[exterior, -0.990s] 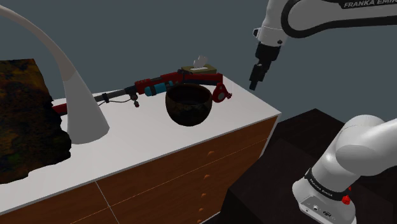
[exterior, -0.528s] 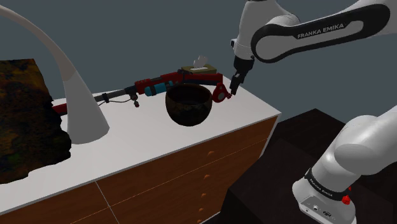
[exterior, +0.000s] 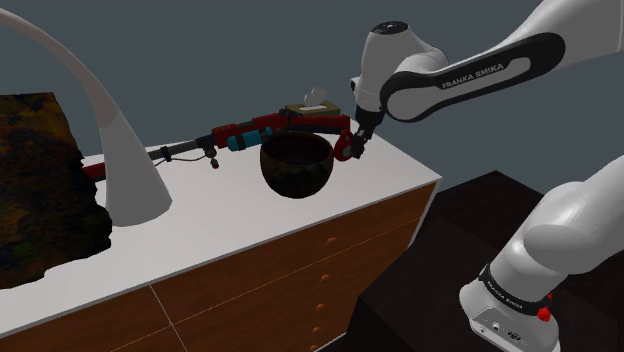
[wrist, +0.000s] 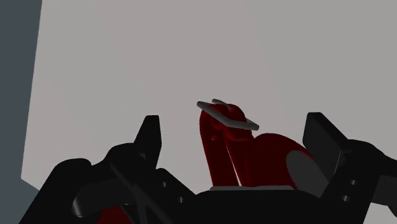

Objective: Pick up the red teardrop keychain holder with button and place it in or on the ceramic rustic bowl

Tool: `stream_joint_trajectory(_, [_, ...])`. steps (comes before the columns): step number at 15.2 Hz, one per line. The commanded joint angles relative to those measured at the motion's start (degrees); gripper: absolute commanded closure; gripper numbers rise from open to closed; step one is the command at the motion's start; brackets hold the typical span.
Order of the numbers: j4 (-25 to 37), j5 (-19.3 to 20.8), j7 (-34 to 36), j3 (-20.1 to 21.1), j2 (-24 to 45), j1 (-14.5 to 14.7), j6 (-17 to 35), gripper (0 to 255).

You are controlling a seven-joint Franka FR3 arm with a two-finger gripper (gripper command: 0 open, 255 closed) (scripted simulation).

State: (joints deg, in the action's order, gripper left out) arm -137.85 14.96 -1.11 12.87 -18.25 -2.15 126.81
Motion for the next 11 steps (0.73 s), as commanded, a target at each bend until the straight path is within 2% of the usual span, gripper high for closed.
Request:
stream_joint_trajectory(1, [-1.03,0.63,0.29,-0.16,0.84,-0.37,1.92,0])
stream_joint_trajectory(9, [-1.02,0.63,0.3,-0.16,0.85,-0.37,1.91,0])
stream_joint_trajectory(10, [-1.02,0.63,0.3,-0.16,0.85,-0.37,1.91,255])
stream_joint_trajectory(11, [-1.02,0.63,0.3,-0.16,0.85,-0.37,1.91,255])
